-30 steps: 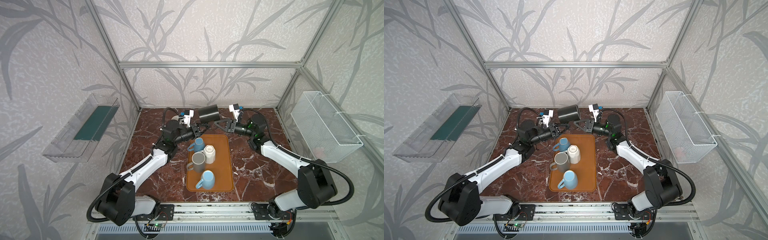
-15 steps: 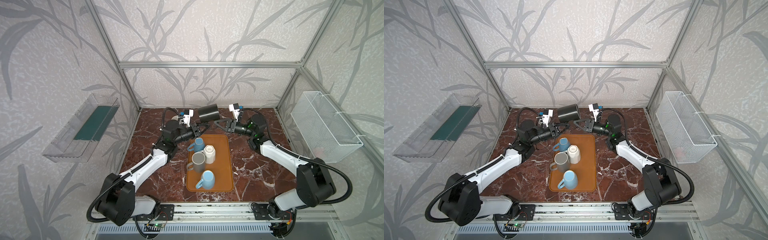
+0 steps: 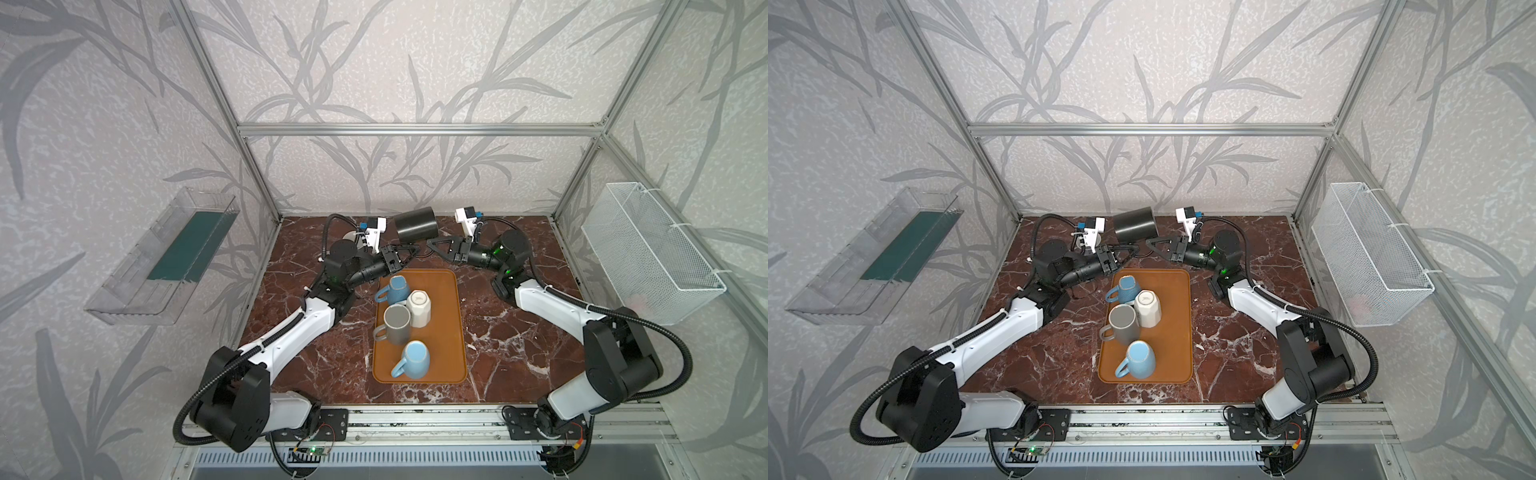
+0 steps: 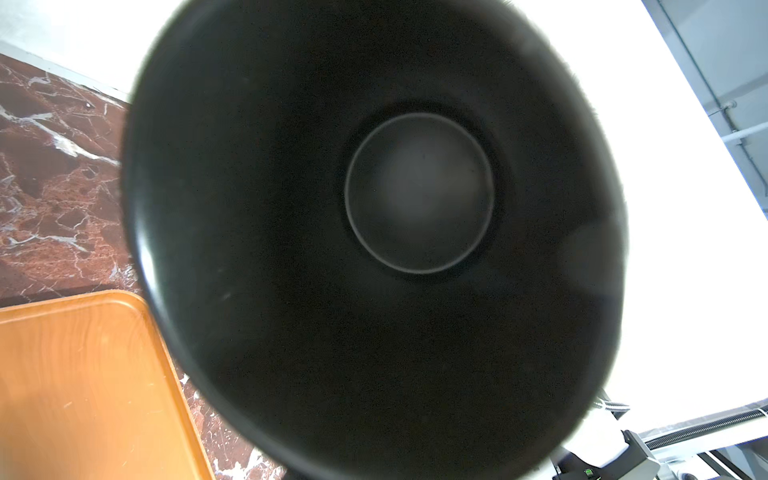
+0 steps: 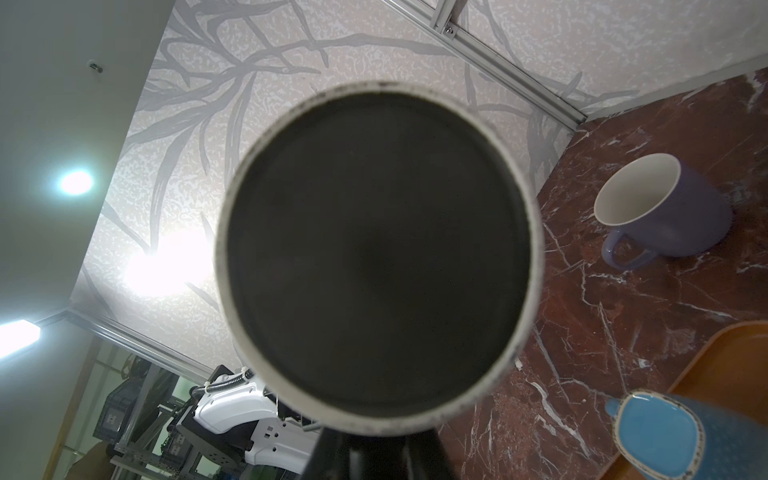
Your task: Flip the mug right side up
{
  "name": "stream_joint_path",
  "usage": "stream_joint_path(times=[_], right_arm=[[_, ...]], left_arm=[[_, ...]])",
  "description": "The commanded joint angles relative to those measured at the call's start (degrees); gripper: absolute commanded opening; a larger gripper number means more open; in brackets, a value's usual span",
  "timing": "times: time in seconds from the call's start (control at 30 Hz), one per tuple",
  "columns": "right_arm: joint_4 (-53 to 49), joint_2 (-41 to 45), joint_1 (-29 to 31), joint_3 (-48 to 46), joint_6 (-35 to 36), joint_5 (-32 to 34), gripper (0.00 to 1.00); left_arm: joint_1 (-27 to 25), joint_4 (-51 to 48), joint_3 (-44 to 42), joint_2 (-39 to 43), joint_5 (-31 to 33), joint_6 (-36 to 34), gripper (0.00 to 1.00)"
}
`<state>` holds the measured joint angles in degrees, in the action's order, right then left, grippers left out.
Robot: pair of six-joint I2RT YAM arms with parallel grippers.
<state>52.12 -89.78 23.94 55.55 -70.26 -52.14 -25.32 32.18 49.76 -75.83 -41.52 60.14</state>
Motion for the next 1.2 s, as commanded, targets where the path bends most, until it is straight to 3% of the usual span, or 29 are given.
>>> stream_joint_path(times=[0.0,0.33,0.57,0.87,1.17], right_arm=[[5.31,0.30,0.31,0.75,0.29,-0.31,0.00],[5.93,0.04,0.52,0.61,0.61,-1.14,0.00],[5.14,0.10,0.93,0.61,1.63,-1.91,0.00],[0.21,1.01,0.93,0.83,4.66,-1.30,0.28],[-1.93,1.22,0.92,-0.30,5.75,-0.60,0.38]], left_arm=[[-0.26,5.43,1.88,2.36,-1.77,-0.11,0.28],[-0.20,5.63,1.99,1.89,-1.68,0.24,0.21],[-0.18,6.41,1.85,1.66,-1.91,0.42,0.03],[-0.15,5.16,1.63,2.73,-0.59,-0.81,0.00],[-0.16,5.14,0.60,3.10,1.16,-1.67,0.00]])
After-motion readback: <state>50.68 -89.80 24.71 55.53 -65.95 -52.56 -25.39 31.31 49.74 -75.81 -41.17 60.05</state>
